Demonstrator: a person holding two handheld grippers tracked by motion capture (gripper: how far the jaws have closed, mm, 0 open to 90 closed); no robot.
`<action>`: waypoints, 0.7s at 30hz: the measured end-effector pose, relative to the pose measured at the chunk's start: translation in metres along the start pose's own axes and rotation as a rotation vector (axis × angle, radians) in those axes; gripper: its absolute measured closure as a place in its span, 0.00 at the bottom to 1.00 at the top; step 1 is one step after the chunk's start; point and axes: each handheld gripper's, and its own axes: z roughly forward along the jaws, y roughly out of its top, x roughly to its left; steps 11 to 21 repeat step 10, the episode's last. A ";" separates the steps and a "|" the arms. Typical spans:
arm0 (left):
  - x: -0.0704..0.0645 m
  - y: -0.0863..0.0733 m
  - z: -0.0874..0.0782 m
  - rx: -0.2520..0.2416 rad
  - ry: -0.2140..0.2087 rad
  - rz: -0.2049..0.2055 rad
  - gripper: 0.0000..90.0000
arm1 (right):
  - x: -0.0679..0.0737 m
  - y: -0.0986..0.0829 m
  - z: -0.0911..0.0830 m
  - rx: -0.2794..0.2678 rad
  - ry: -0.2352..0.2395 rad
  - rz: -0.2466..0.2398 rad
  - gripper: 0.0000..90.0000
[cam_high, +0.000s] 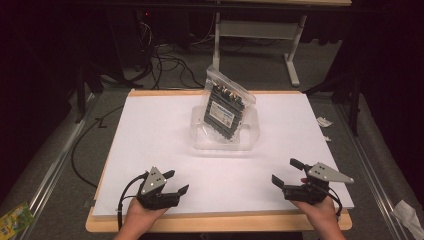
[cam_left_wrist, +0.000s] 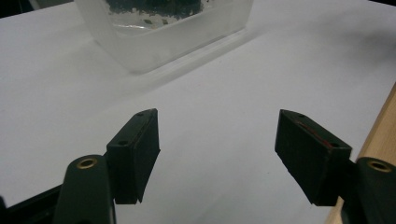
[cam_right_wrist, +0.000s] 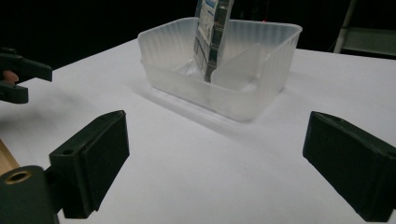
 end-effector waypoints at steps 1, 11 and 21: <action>0.000 0.000 0.000 0.000 0.000 0.000 0.35 | 0.000 0.000 0.000 0.000 0.000 0.000 0.08; 0.000 0.000 0.004 0.008 0.007 -0.003 0.34 | 0.000 -0.009 -0.001 0.019 0.003 -0.027 0.07; 0.000 0.000 0.004 0.008 0.007 -0.003 0.34 | 0.000 -0.009 -0.001 0.019 0.003 -0.027 0.07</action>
